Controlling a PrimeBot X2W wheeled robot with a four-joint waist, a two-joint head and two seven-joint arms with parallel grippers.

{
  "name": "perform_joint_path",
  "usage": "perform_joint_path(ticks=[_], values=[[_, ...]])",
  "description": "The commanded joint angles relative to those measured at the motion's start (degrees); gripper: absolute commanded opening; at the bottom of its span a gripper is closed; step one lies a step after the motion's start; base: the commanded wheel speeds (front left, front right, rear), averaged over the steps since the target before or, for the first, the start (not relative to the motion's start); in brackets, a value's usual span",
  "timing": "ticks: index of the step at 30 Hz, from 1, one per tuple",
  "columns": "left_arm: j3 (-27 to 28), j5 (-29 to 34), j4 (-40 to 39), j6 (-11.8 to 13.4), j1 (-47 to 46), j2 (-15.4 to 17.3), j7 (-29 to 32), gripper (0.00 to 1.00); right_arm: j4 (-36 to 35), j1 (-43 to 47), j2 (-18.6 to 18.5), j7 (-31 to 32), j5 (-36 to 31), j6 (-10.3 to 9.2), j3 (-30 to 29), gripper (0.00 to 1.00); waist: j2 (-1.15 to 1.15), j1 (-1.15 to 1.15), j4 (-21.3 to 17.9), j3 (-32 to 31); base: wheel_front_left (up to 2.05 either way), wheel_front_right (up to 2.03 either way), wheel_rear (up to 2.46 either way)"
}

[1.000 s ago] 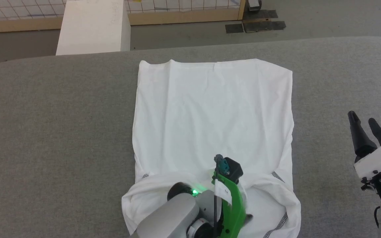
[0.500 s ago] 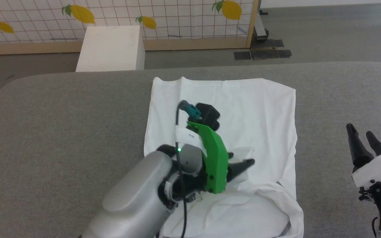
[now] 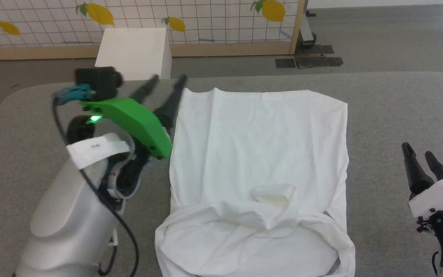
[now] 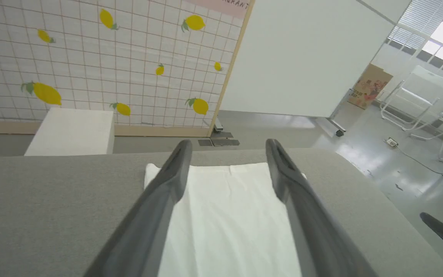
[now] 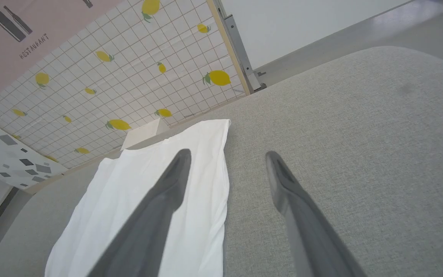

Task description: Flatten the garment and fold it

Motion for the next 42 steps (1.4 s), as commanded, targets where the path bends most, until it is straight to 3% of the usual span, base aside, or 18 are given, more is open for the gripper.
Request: perform_joint_path(ticks=[1,8,11,21,29,33,42], values=[[1.40,0.98,0.58,0.23,1.54,0.87,-3.24,1.00,-0.24,-1.01,0.08,0.10,-0.37,-0.08,0.17,1.00,0.53,0.00,-0.38,0.73,0.00,0.00,0.00],[6.67,8.55,1.61,1.54,6.56,3.54,-23.65,1.00,0.15,-5.39,-1.07,3.29,-2.60,-0.08,0.81,1.00,0.53,0.00,-0.43,4.48,0.00,0.00,0.00],[7.71,9.93,1.67,1.94,8.66,3.22,-27.00,1.00,1.07,-8.80,-2.33,5.89,-4.00,-0.08,1.54,1.00,0.53,0.00,-0.06,6.79,0.00,0.00,0.00],[9.31,15.73,-2.59,1.93,8.96,-1.42,-28.80,1.00,9.39,-27.55,-10.35,18.83,-11.94,-0.08,8.14,1.00,0.53,0.00,4.13,18.18,0.00,0.00,0.00],[9.91,19.63,-4.77,-0.16,7.30,-6.02,-28.82,1.00,18.30,-41.18,-15.23,26.88,-18.65,-0.08,13.24,1.00,0.53,0.00,8.45,25.92,0.00,0.00,0.00],[10.19,21.47,-4.58,-2.06,5.90,-8.90,-28.83,1.00,22.19,-44.92,-16.77,28.20,-19.91,-0.08,16.71,1.00,0.53,0.00,10.44,29.27,0.00,0.00,0.00],[11.74,23.04,-2.75,-4.49,5.54,-11.57,-28.83,1.00,25.75,-44.61,-18.24,30.22,-17.71,-0.08,21.75,1.00,0.53,0.00,10.71,30.46,0.00,0.00,0.00]])
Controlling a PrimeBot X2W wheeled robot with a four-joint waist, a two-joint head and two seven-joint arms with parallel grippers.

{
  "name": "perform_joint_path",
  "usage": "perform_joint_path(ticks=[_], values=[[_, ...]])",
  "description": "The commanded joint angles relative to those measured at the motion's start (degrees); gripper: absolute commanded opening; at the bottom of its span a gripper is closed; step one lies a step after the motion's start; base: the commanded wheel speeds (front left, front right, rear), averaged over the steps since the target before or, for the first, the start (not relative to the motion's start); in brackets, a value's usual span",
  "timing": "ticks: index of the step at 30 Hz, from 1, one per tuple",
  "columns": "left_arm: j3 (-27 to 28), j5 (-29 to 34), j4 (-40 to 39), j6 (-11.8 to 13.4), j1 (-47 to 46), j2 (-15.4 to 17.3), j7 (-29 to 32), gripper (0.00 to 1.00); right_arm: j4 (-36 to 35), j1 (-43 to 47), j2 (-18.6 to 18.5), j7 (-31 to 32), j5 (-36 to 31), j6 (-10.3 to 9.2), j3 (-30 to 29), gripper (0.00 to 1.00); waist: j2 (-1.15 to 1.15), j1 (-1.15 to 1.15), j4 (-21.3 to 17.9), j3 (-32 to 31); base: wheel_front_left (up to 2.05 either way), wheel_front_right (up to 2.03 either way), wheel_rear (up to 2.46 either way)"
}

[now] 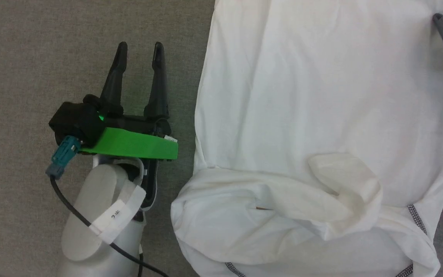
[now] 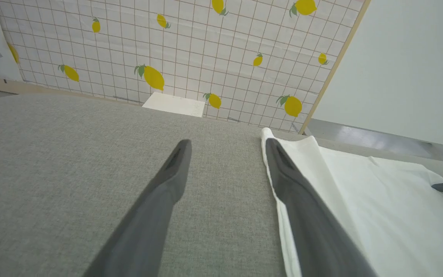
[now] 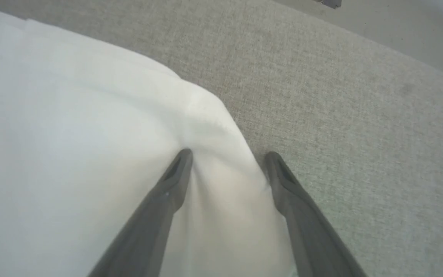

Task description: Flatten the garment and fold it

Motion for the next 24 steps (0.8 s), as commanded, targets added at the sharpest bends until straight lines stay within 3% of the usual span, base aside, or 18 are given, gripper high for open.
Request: perform_joint_path(ticks=[1,2,3,10,14,24], values=[[0.32,0.45,0.42,-0.59,-0.85,-0.52,-0.27,1.00,2.19,1.73,0.29,2.00,0.90,-0.08,1.16,1.00,0.53,-0.01,0.44,0.42,0.00,0.00,0.00],[0.47,0.59,0.60,-0.78,-0.85,-0.66,-0.27,1.00,2.15,1.70,0.18,2.05,1.38,-0.08,1.18,0.39,0.53,-0.01,0.39,0.35,0.00,0.00,0.00],[0.62,0.72,0.89,-1.04,-0.82,-0.80,-0.27,1.00,2.11,1.61,-0.04,1.88,1.77,-0.08,1.15,0.00,0.53,-0.01,0.33,0.22,0.00,0.00,0.00],[0.89,0.67,3.88,-2.38,-1.59,-1.10,-0.12,1.00,0.94,-0.21,-1.29,-1.49,2.53,-0.08,0.63,0.00,0.53,-0.01,-0.59,-1.44,0.00,0.00,0.00],[0.34,-0.30,6.04,-2.74,-5.07,-1.08,3.46,1.00,0.19,-1.83,-1.17,-4.96,2.86,-0.08,0.90,0.00,0.53,-0.01,-1.47,-2.52,0.00,0.00,0.00],[-2.25,-1.87,19.76,-0.45,-26.47,-1.23,26.25,1.00,-1.38,-3.99,0.45,-9.20,6.47,-0.08,8.46,0.00,0.53,-0.01,-6.35,-1.03,0.00,0.00,0.00]])
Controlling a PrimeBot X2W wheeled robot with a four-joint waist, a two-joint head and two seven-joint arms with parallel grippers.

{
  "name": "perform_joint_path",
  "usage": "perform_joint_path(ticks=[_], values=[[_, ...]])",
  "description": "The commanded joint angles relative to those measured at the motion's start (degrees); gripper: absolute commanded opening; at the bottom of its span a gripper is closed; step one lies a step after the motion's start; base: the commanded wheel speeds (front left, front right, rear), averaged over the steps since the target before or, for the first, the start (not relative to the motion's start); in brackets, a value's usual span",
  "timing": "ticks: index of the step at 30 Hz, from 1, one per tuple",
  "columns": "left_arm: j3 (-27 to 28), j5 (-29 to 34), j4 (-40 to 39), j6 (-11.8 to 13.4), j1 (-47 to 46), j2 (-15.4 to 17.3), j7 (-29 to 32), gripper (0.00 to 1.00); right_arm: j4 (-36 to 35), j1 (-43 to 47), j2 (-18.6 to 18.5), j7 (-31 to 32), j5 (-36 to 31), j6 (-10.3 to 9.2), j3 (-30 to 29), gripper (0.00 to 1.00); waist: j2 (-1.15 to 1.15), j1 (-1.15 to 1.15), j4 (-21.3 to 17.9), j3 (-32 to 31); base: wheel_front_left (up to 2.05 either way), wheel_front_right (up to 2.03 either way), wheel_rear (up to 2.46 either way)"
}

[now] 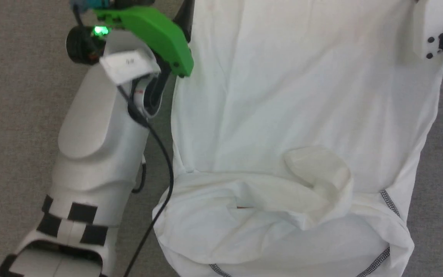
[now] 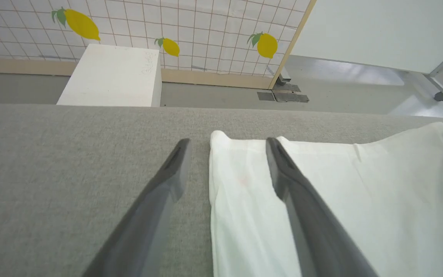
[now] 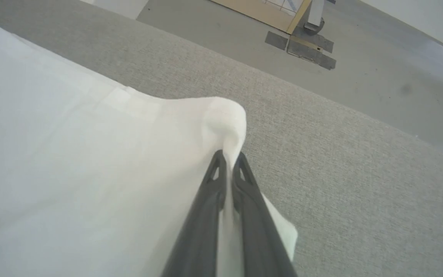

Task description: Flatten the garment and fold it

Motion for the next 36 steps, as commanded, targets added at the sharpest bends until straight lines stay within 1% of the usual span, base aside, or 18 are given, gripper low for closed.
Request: perform_joint_path(ticks=[1,5,8,12,17,20,21,22,23,24,27,29,31,36], values=[[-0.40,0.72,2.59,0.94,-3.69,0.16,2.79,1.00,-0.64,-1.10,0.27,-0.84,0.74,-0.11,1.28,0.00,0.53,0.00,-2.34,1.49,0.00,0.00,0.00],[-1.87,2.81,10.74,3.57,-11.85,0.97,11.57,1.00,-1.19,-1.77,0.77,-2.25,2.59,-0.11,4.61,0.00,0.53,0.00,-5.05,2.97,0.00,0.00,0.00],[-3.41,4.76,16.20,5.18,-16.26,1.73,17.20,1.00,-1.41,-2.24,1.14,-3.24,4.04,-0.11,6.84,0.00,0.53,0.00,-7.02,4.10,0.00,0.00,0.00],[-5.23,7.60,21.25,7.47,-19.89,3.10,21.35,1.00,-1.80,-2.77,1.01,-4.39,5.79,-0.11,9.23,0.00,0.53,0.00,-8.80,5.54,0.00,0.00,0.00],[-6.53,8.58,25.28,8.28,-21.29,3.65,25.36,1.00,-2.31,-2.99,0.43,-5.78,7.50,-0.11,11.38,0.00,0.53,0.00,-9.77,6.66,0.00,0.00,0.00],[-6.72,7.98,27.85,9.09,-20.77,3.29,29.85,1.00,-2.44,-3.15,-0.05,-6.42,8.35,-0.11,12.31,0.00,0.53,0.00,-9.94,6.91,0.00,0.00,0.00],[-6.46,6.87,28.98,9.22,-20.13,2.80,33.29,0.77,-2.47,-3.32,-0.37,-6.77,8.78,-0.11,12.76,0.00,0.53,0.00,-9.92,7.02,0.00,0.00,0.00],[-6.25,6.38,28.98,9.17,-19.96,2.65,34.03,0.28,-2.44,-3.42,-0.56,-6.89,8.93,-0.11,12.89,0.00,0.53,0.00,-9.84,7.07,0.00,0.00,0.00],[-5.96,5.83,28.82,9.13,-19.76,2.55,34.57,0.00,-2.41,-3.55,-0.81,-7.01,9.07,-0.11,13.01,0.00,0.53,0.00,-9.70,7.11,0.00,0.00,0.00],[-5.82,5.37,28.67,8.90,-19.57,2.43,35.11,0.00,-2.35,-3.64,-1.05,-7.09,9.14,-0.11,13.08,0.00,0.53,0.00,-9.54,7.11,0.00,0.00,0.00],[-4.80,4.00,26.58,8.43,-19.26,2.23,33.24,0.00,-1.82,-3.78,-1.87,-7.51,9.31,-0.11,12.67,0.00,0.53,0.00,-8.66,6.73,0.00,0.00,0.00],[-3.26,2.49,24.73,8.04,-19.22,2.13,30.56,0.00,-1.07,-3.75,-2.16,-7.95,9.45,-0.11,11.75,0.00,0.53,0.00,-8.05,6.19,0.00,0.00,0.00],[-2.12,1.37,22.94,6.99,-19.45,2.45,27.83,0.00,-0.29,-3.78,-2.52,-8.48,9.17,-0.11,10.93,0.00,0.53,0.00,-7.42,5.48,0.00,0.00,0.00],[-0.16,-0.30,19.98,5.40,-20.32,3.69,23.75,0.00,1.63,-3.97,-2.64,-9.40,8.43,-0.11,8.52,0.00,0.53,0.00,-6.10,3.35,0.00,0.00,0.00]])
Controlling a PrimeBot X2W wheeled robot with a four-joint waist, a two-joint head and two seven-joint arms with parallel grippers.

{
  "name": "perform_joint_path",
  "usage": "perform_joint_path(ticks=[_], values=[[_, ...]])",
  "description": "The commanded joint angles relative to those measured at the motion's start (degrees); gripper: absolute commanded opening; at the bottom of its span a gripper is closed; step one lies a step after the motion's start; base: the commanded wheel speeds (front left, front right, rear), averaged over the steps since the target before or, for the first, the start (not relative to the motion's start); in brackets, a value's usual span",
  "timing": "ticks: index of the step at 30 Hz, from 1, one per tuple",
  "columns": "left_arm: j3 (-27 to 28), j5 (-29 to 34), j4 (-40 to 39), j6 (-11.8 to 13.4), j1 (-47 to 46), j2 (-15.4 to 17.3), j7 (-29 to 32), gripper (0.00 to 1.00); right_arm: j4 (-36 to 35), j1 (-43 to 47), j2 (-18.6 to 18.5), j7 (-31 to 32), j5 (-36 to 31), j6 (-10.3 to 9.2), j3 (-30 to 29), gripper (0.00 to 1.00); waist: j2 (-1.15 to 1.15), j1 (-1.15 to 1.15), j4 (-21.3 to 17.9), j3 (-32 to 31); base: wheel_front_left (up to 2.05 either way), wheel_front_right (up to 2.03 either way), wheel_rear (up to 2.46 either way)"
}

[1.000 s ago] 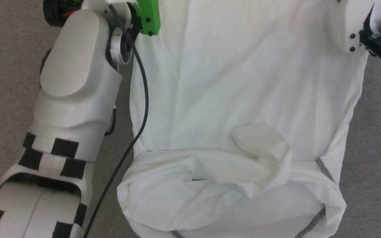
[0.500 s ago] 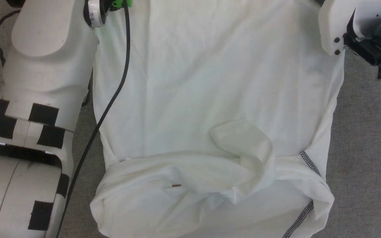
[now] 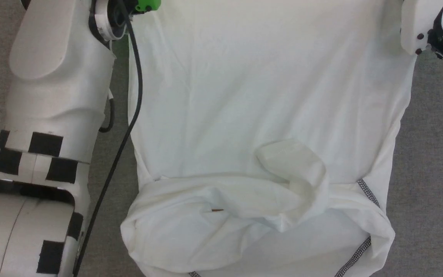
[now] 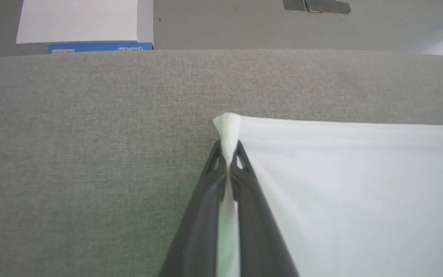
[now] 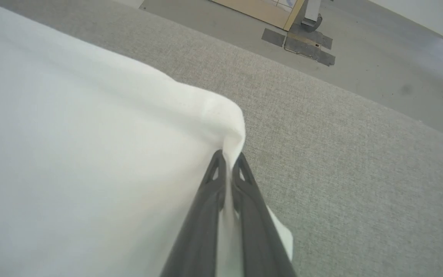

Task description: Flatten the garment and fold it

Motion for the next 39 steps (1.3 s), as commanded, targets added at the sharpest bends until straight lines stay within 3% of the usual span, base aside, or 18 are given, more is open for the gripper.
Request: perform_joint_path(ticks=[1,11,22,30,39], values=[[0.48,-0.28,-0.74,-0.49,0.43,1.05,-0.91,0.00,0.56,-1.18,-0.31,-0.72,-0.85,-0.11,-0.83,0.00,0.53,0.00,1.22,-1.75,0.00,0.00,0.00],[2.57,-4.18,-4.81,-3.60,4.90,1.29,-4.81,0.00,2.51,1.00,1.52,-3.90,-1.51,-0.11,-3.24,0.00,0.53,0.00,2.79,-8.93,0.00,0.00,0.00],[3.58,-9.16,-16.00,-8.52,21.87,2.82,-7.39,0.00,-2.78,14.37,-0.29,-5.89,3.53,-0.11,-1.30,0.00,0.53,0.00,4.48,-22.56,0.00,0.00,0.00],[4.46,-12.50,-28.75,-8.18,36.85,4.75,-5.33,0.00,-10.34,27.61,-0.41,-4.91,6.34,-0.11,-3.82,0.00,0.53,0.00,4.62,-30.27,0.00,0.00,0.00],[7.04,-15.92,-41.63,-4.37,55.92,5.86,-4.41,0.00,-19.65,41.51,1.10,-2.09,5.84,-0.11,-9.43,0.00,0.53,0.00,3.81,-34.86,0.00,0.00,0.00]])
